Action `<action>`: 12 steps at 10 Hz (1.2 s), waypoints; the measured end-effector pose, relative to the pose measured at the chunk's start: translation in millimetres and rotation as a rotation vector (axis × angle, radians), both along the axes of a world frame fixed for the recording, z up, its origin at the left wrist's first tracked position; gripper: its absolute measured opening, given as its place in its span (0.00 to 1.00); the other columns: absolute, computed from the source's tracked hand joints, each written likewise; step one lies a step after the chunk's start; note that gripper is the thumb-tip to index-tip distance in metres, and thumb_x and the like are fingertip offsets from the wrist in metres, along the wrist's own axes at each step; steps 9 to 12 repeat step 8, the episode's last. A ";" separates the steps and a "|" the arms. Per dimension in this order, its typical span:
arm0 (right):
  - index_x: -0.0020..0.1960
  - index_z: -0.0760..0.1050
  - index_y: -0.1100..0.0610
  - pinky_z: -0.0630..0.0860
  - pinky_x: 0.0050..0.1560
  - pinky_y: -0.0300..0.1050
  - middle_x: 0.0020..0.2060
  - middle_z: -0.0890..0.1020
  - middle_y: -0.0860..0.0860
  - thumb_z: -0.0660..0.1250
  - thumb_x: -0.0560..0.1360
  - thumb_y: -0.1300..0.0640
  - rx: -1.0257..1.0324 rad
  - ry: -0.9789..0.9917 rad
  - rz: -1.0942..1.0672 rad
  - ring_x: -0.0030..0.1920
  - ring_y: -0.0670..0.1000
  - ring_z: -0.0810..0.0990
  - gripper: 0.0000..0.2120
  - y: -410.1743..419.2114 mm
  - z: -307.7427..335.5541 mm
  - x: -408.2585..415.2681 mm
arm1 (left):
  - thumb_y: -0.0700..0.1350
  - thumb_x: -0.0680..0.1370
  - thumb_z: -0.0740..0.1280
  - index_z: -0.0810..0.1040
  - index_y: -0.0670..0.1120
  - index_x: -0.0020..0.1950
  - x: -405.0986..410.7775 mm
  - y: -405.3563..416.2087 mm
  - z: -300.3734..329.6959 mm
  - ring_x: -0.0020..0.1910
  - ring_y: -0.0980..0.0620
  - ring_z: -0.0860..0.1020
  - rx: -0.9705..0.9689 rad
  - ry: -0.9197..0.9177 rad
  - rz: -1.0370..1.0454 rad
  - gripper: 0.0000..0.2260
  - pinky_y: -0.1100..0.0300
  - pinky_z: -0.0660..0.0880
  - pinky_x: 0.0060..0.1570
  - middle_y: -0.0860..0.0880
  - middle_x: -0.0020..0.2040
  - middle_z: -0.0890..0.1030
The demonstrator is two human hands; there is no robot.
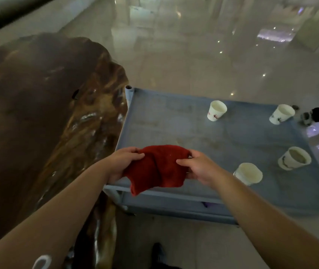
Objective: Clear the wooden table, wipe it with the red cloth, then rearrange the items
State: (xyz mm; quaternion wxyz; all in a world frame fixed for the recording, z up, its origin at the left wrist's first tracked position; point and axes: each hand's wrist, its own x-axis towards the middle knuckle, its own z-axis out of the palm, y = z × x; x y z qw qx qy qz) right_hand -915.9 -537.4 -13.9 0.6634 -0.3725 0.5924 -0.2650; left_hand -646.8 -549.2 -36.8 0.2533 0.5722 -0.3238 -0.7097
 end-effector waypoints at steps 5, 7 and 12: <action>0.75 0.67 0.51 0.72 0.52 0.45 0.65 0.74 0.54 0.71 0.76 0.47 -0.402 0.867 0.273 0.58 0.55 0.78 0.29 0.8 -36.6 -15.0 | 0.57 0.77 0.70 0.75 0.51 0.68 -9.1 -7.5 -22.4 0.66 0.47 0.73 -0.597 -0.999 -0.402 0.21 0.51 0.71 0.66 0.49 0.66 0.75; 0.74 0.67 0.42 0.77 0.54 0.41 0.64 0.75 0.42 0.70 0.76 0.43 -0.523 0.642 0.457 0.57 0.41 0.76 0.28 15.1 -28.1 12.4 | 0.61 0.76 0.70 0.73 0.55 0.70 16.4 41.9 10.7 0.62 0.53 0.74 -0.525 -0.937 -0.233 0.24 0.56 0.71 0.62 0.55 0.65 0.75; 0.73 0.65 0.38 0.78 0.58 0.44 0.64 0.74 0.39 0.70 0.75 0.40 -0.636 0.590 0.574 0.59 0.39 0.75 0.29 12.5 -15.0 46.5 | 0.64 0.74 0.71 0.71 0.59 0.71 40.7 69.9 28.3 0.59 0.58 0.73 -0.463 -0.935 -0.093 0.28 0.58 0.71 0.58 0.57 0.67 0.73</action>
